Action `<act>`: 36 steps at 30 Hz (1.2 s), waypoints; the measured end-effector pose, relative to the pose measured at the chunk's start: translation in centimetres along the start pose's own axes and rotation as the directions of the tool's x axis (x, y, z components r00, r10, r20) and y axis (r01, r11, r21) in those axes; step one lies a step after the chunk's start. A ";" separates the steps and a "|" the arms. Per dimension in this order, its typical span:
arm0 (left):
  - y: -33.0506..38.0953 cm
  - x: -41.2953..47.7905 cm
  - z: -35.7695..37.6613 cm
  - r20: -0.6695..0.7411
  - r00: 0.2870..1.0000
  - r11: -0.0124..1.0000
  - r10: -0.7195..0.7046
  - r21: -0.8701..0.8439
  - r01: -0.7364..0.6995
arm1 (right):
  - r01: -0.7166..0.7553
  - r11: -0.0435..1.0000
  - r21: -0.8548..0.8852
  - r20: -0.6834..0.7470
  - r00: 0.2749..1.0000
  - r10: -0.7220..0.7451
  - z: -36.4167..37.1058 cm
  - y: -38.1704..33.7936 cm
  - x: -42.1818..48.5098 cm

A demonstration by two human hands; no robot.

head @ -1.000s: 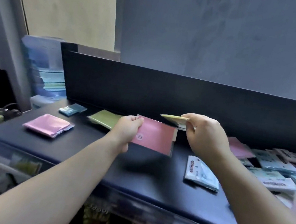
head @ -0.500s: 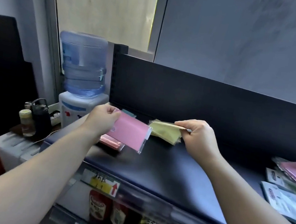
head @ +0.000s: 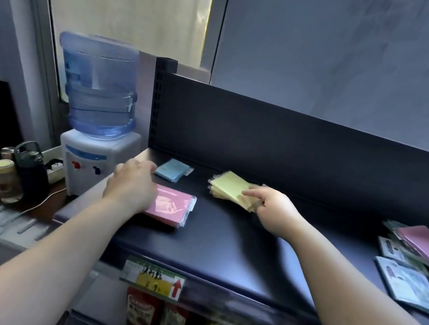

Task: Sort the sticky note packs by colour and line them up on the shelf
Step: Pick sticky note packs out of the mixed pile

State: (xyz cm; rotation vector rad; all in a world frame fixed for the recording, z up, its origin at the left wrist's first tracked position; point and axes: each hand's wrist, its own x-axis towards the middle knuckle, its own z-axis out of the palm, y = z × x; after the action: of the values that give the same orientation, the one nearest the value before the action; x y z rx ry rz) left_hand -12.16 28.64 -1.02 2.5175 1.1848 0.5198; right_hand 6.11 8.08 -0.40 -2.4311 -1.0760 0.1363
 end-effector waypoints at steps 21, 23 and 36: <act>28.0 -11.3 8.7 0.238 0.748 0.770 0.619 -0.371 -0.519 | -0.169 0.986 -0.002 -0.261 0.952 0.162 -13.7 13.9 -15.9; 30.8 -12.8 9.5 0.256 0.732 0.762 0.632 -0.377 -0.526 | -0.191 0.981 -0.020 -0.272 0.946 0.178 -15.1 16.0 -17.4; 45.3 -15.2 15.6 0.331 0.884 0.942 0.330 -0.178 -0.285 | -0.373 0.920 -0.125 -0.324 0.891 0.317 -24.0 31.1 -24.4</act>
State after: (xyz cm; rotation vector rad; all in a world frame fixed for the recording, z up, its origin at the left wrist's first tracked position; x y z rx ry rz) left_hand 16.19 -12.83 1.37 2.5581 0.6041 0.1822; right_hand 16.86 -36.70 4.06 -2.6808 -0.5344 -0.2218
